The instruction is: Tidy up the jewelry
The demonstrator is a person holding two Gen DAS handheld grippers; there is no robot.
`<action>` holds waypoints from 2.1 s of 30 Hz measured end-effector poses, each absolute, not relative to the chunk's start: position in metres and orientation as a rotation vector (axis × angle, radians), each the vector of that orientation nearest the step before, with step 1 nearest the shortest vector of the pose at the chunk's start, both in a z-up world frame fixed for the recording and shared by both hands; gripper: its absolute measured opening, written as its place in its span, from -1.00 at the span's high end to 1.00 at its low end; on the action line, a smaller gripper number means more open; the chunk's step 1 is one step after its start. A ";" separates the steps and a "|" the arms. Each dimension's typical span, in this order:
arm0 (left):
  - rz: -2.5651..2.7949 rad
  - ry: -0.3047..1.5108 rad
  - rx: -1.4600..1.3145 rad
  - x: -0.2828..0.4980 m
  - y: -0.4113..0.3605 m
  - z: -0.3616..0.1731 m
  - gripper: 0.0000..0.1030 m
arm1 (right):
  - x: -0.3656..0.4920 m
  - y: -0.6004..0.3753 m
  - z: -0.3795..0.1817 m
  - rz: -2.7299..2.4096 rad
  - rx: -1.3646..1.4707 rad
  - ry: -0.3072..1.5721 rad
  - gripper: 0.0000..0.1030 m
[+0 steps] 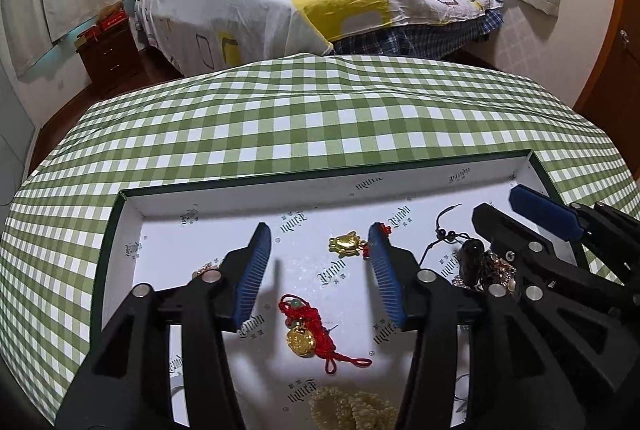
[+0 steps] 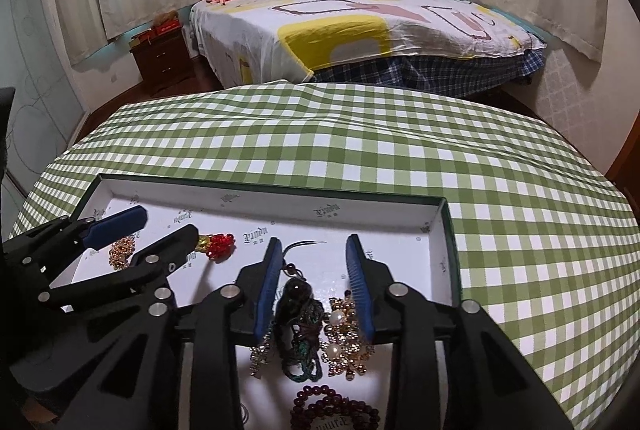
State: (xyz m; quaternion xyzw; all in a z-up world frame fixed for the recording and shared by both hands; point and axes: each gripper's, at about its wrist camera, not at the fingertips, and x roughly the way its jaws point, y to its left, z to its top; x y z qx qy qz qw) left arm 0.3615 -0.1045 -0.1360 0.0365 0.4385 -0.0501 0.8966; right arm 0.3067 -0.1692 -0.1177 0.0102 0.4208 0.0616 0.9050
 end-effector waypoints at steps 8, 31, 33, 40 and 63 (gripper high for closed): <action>-0.072 0.884 0.061 0.357 -0.093 -0.130 -0.33 | 0.302 -0.176 -0.113 0.099 0.027 0.845 -0.16; -0.004 0.770 0.054 0.283 -0.059 -0.102 -0.87 | 0.242 -0.191 -0.097 0.033 0.042 0.774 -0.60; 0.007 0.765 0.053 0.274 -0.055 -0.100 -0.89 | 0.234 -0.192 -0.096 0.026 0.043 0.769 -0.61; 0.024 0.762 0.046 0.246 -0.045 -0.091 -0.89 | 0.209 -0.189 -0.091 0.020 0.049 0.737 -0.62; 0.033 0.667 -0.003 0.138 -0.026 -0.038 -0.90 | 0.108 -0.158 -0.036 0.066 0.000 0.583 -0.64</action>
